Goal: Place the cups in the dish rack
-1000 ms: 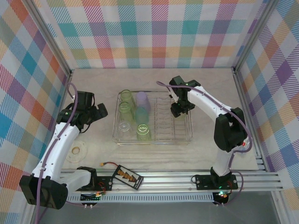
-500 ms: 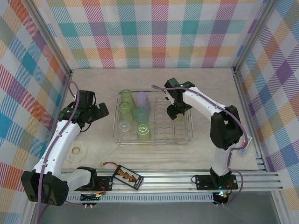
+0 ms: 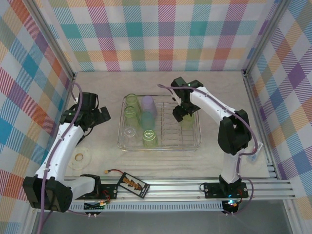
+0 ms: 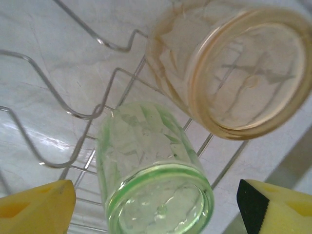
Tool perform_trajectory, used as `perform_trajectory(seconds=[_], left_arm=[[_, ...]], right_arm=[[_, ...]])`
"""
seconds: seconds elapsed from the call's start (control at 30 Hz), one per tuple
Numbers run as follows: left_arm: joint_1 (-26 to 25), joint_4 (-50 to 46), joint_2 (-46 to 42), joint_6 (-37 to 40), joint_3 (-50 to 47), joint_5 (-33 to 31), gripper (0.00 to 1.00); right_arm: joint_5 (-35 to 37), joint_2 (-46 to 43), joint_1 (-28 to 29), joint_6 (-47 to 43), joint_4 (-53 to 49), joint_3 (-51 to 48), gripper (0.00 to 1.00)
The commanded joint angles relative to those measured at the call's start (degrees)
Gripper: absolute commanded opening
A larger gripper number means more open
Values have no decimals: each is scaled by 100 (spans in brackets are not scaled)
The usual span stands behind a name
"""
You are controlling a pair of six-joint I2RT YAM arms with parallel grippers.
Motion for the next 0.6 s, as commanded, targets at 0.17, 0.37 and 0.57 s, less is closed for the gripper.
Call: perform_trajectory(seconds=[0.17, 0.37, 0.57], left_arm=[[885, -630, 869, 703, 762, -199, 95], [1924, -692, 1766, 1073, 1443, 243, 91], [2750, -765, 2864, 1064, 2170, 1251, 82]], right_arm=[[-828, -1440, 33, 1064, -117, 332, 86], [-1724, -2382, 21, 1374, 867, -493, 86], [-2140, -2809, 15, 1581, 1334, -997, 85]])
